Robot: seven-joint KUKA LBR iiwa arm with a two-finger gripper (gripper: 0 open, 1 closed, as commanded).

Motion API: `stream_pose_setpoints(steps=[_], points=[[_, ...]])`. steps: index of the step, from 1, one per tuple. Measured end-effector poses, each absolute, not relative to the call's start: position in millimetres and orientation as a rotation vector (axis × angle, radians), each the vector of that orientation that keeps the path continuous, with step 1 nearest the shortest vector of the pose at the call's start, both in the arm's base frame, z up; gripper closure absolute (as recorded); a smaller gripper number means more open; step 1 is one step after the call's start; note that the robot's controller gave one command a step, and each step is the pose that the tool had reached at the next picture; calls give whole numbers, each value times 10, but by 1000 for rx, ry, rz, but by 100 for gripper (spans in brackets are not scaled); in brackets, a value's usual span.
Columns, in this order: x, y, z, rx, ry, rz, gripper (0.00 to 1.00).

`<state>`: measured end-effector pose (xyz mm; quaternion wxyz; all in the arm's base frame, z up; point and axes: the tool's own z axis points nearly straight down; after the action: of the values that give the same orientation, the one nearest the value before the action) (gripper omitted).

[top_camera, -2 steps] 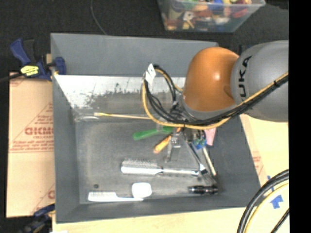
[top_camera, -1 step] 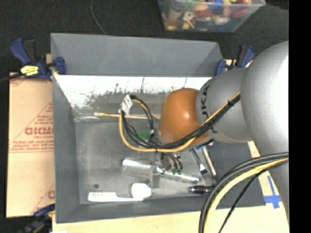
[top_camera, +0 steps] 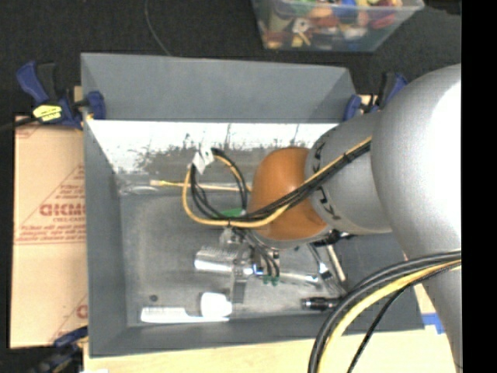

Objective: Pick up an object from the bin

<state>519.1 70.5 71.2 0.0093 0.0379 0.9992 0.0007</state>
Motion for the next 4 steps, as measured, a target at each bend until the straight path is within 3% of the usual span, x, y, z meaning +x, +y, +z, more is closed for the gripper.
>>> stream_pose_setpoints(steps=[1,2,3,4], points=[[5284,593,718,-86,3130,0,0],[5204,691,715,105,3118,2,0],[5266,624,725,-19,3121,2,100],[5267,622,726,-20,3120,2,100]])
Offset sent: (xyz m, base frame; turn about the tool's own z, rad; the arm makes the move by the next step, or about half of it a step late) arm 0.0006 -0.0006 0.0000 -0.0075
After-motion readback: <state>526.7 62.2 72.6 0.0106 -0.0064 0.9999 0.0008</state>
